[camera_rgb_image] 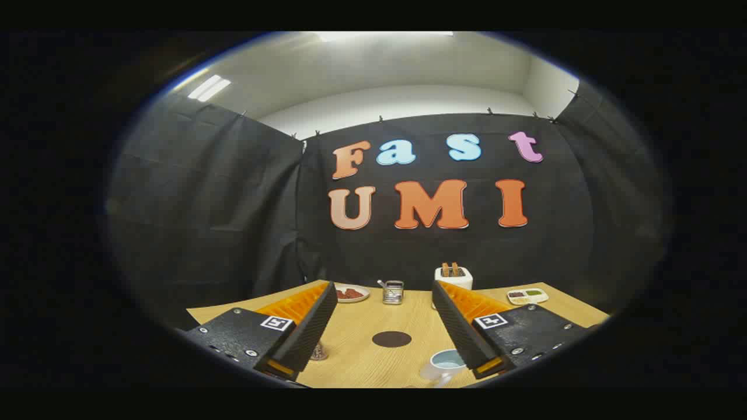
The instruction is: Take the bottle from table, then pour the juice into the cup, finally place the bottle on the coaster
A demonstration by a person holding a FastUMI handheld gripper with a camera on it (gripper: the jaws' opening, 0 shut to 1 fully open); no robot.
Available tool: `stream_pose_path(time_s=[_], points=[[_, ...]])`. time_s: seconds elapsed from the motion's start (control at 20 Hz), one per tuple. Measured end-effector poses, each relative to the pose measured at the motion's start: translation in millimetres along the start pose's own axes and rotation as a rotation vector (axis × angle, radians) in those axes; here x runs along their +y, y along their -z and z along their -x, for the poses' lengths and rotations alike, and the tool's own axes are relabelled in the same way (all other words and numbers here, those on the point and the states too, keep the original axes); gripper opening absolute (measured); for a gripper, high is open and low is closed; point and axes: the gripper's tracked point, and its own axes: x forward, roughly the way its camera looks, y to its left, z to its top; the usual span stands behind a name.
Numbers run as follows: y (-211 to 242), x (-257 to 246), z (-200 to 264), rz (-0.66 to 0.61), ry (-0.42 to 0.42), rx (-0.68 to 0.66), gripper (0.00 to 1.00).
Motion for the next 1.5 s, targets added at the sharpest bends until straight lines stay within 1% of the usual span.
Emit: stream_pose_path(time_s=[0.45, 0.8, 1.1, 1.5], points=[[6, 7, -2, -0.020, -0.015, 0.006, 0.97], [14, 8, -6, -0.060, -0.018, 0.024, 0.97], [19, 19, -4, -0.040, -0.027, 0.026, 0.97], [52, 45, -2, -0.058, -0.074, 0.083, 0.97]])
